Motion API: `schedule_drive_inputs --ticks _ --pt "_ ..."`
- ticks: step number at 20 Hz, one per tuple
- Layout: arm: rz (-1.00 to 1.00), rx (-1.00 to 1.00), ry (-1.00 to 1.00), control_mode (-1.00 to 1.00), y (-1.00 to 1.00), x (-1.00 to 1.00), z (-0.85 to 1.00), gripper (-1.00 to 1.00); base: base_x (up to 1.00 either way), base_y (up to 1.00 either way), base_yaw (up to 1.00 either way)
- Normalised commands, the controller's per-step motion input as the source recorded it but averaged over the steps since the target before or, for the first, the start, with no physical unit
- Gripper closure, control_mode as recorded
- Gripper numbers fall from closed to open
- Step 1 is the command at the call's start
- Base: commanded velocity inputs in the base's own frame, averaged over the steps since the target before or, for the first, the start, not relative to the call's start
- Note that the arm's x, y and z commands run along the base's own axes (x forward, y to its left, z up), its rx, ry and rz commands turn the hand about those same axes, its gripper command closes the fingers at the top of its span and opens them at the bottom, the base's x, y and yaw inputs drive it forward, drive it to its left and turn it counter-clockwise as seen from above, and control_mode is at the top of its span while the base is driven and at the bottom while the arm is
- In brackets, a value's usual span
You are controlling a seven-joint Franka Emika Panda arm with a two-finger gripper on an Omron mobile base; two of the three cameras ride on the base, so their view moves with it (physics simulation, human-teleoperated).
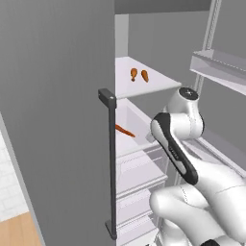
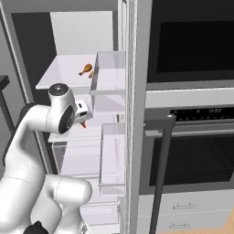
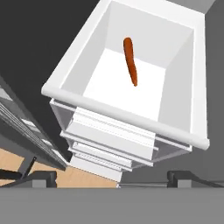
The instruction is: Place one carrot and one chicken drumstick in each tupperware on the nearby counter, to pack two identical lunches.
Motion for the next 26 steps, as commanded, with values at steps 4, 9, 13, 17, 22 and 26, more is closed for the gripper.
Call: schedule_drive_inputs --ticks 4,9,13,17,22,26 --pt "0.01 -0.08 0.02 -1.0 0.16 1.0 -0.62 -1.0 0.0 0.0 0.0" --pt "0.01 0.0 0.03 -1.0 0.25 0.56 -0.4 -1.0 0.0 0.0 0.0" --pt "0.0 0.02 0.04 -1.0 0.05 0.47 -0.04 -1.0 0.0 0.0 0.0" --pt "0.0 0.08 0.06 -1.0 0.0 0.23 -0.42 -1.0 0.0 0.0 0.0" --pt "0.0 0.26 -0.09 -1.0 -0.01 0.0 -0.36 -1.0 0.0 0.0 0.0" --pt "0.01 0.03 -0.1 -1.0 0.07 0.33 -0.03 -1.0 0.0 0.0 0.0"
